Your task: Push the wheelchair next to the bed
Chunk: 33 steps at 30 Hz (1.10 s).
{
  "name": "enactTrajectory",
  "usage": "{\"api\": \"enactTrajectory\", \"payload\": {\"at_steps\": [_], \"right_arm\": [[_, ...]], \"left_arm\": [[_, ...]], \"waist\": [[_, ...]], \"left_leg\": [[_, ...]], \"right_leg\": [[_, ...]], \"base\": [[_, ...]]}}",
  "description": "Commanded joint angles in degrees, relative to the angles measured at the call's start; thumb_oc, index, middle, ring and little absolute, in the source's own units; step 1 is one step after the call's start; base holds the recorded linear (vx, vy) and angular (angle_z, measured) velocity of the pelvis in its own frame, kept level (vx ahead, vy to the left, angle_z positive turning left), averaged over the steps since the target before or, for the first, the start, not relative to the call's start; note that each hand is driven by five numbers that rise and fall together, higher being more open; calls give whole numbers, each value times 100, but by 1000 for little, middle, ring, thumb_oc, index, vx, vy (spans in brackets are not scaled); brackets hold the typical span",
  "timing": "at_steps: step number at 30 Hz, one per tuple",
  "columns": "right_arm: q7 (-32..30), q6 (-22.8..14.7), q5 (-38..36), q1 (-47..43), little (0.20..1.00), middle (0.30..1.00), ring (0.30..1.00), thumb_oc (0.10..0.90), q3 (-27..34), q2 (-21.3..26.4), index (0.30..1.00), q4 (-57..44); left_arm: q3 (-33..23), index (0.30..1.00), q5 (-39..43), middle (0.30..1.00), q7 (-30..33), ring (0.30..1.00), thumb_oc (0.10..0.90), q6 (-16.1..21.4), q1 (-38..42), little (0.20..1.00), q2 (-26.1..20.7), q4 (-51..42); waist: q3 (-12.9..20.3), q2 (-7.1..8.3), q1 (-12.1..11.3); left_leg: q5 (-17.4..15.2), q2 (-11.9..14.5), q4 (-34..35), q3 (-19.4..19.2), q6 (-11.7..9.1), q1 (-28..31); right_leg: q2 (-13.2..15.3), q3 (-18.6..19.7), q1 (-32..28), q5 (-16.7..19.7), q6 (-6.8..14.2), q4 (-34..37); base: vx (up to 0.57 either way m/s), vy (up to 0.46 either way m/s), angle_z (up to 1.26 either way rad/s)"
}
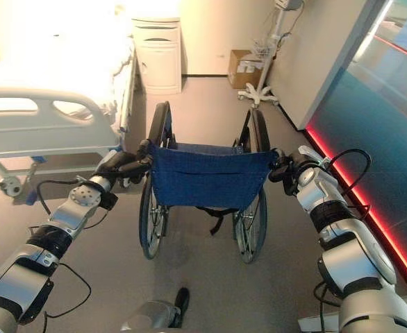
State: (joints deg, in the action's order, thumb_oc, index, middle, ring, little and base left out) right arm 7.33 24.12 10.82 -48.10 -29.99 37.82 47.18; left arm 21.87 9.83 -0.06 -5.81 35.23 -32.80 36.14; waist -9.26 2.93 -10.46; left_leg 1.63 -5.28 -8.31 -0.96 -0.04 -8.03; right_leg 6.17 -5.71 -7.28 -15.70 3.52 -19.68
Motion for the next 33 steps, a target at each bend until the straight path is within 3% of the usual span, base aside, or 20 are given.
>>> {"api": "enactTrajectory", "payload": {"at_steps": [1,4,5,7,8,11,12,14,16,18,19,20,21,22,26,33], "right_arm": [[445,-1186,-315,205,300,300,300,400,-392,-476,300,-435],[290,-1350,-360,405,300,300,300,400,-323,-490,300,-315],[233,-1370,-368,519,300,300,300,400,-313,-505,300,-304],[225,-1334,-367,507,300,300,300,400,-350,-539,300,-321],[205,-1195,-383,446,300,300,300,400,-416,-578,300,-414],[244,-1015,-376,354,300,300,300,400,-486,-582,300,-541],[236,-990,-386,292,300,300,300,400,-513,-566,300,-547],[269,-807,-433,34,300,300,300,400,-586,-534,300,-636],[322,-635,-478,-382,300,300,300,400,-704,-557,300,-674],[471,-610,-480,-599,300,300,300,400,-754,-610,300,-551],[505,-600,-461,-608,300,300,300,400,-755,-618,300,-531],[549,-618,-496,-566,300,300,300,400,-758,-574,300,-498],[551,-624,-498,-551,300,300,300,400,-752,-568,300,-489],[561,-643,-520,-507,300,300,300,400,-733,-540,300,-489],[585,-690,-495,-414,300,300,300,400,-746,-396,300,-588],[542,-698,-243,-238,300,300,300,400,-738,-354,300,-640]], "left_arm": [[435,300,-538,300,106,300,400,119,-100,300,127,183],[572,300,-724,300,174,300,400,90,-156,300,241,171],[614,300,-767,300,167,300,400,111,-184,300,273,211],[635,300,-790,300,186,300,400,98,-203,300,292,226],[659,300,-784,300,225,300,400,122,-192,300,303,242],[692,300,-768,300,184,300,400,109,-121,300,285,211],[704,300,-751,300,129,300,400,109,-20,300,249,172],[698,300,-683,300,76,300,400,79,208,300,189,123],[691,300,-595,300,73,300,400,-15,470,300,134,91],[667,300,-444,300,48,300,400,-40,577,300,138,172],[662,300,-413,300,0,300,400,-55,567,300,147,183],[650,300,-477,300,-75,300,400,-173,477,300,189,154],[650,300,-491,300,-86,300,400,-182,454,300,197,151],[666,300,-531,300,-116,300,400,-208,396,300,221,141],[714,300,-531,300,137,300,400,-248,377,300,411,165],[588,300,-438,300,289,300,400,-76,271,300,490,305]], "waist": [[-45,34,-188],[49,-32,-106],[72,-85,-7],[-1,-103,118],[-86,-194,278],[-260,-59,504],[-341,-4,592],[-423,-50,670],[-456,-6,590],[-404,38,533],[-387,24,530],[-320,14,547],[-310,12,553],[-261,17,579],[-214,-22,759],[-130,-10,959]], "left_leg": [[-45,-74,14,158,379,-206],[-114,-116,132,300,500,-42],[-162,-89,164,371,517,139],[-240,-66,160,412,500,381],[-389,32,145,526,483,622],[-769,-139,-36,765,507,869],[-942,-167,-109,955,452,996],[-1053,-83,-81,1140,372,1102],[-1095,-78,-333,1202,295,742],[-1135,22,-564,1123,233,559],[-1137,119,-584,1094,184,602],[-1120,454,-504,923,18,874],[-1118,513,-475,893,-10,941],[-1079,685,-383,796,-96,1093],[-343,1165,-451,536,-330,1120],[541,1493,-1379,382,-424,1186]], "right_leg": [[-52,-150,-523,1807,456,-171],[-220,28,-89,2239,517,-1151],[-187,2,397,2470,525,-1436],[-18,-55,840,2473,503,-1404],[66,-46,1511,2429,419,-1031],[309,115,1996,2596,431,22],[475,144,2138,2631,481,1045],[431,293,2175,2601,575,1816],[431,418,2101,2452,518,1354],[379,286,1922,2200,488,1071],[373,220,1865,2092,470,987],[386,-40,1710,1880,426,875],[392,-96,1683,1867,423,871],[403,-227,1623,1834,404,872],[254,-514,1339,1628,169,946],[-5,-559,1101,1282,-235,882]], "base": [[217,107,-17],[273,61,-12],[274,21,5],[329,-62,47],[378,-140,45],[395,-257,29],[433,-371,83],[276,-358,96],[14,-357,50],[171,-338,36],[433,-363,41],[351,-266,41],[385,-285,28],[250,-201,16],[272,-238,34],[267,-164,32]]}}
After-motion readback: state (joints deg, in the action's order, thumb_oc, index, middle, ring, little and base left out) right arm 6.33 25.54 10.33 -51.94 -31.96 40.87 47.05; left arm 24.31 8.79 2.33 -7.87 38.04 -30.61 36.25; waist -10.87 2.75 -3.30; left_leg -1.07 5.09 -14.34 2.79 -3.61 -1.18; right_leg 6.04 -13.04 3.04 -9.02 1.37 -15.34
